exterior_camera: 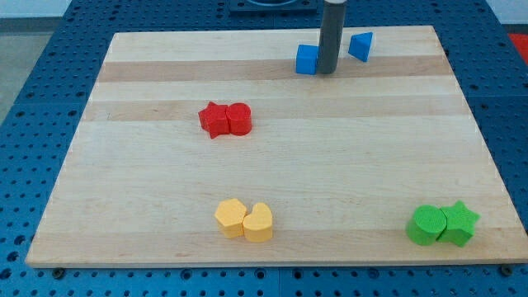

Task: Push the blue cube right to the red circle

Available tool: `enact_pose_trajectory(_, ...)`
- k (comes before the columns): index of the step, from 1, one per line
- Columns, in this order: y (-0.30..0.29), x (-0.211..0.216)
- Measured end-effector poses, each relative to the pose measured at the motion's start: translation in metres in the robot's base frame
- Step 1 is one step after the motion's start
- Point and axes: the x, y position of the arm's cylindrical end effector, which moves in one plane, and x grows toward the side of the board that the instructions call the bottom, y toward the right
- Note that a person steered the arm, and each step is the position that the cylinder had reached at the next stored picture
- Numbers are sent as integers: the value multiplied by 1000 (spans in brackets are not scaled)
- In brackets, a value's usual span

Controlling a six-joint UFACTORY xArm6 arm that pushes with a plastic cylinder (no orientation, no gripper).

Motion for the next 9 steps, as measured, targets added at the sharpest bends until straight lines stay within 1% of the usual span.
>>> enact_pose_trajectory(1, 12, -49)
enact_pose_trajectory(2, -6, -71)
enact_pose_trajectory(3, -44, -17)
enact_pose_trajectory(4, -20, 50)
enact_pose_trajectory(5, -13, 60)
enact_pose_trajectory(6, -12, 52)
enact_pose_trajectory(7, -10, 68)
enact_pose_trajectory(8, -37, 107)
enact_pose_trajectory(9, -40, 107)
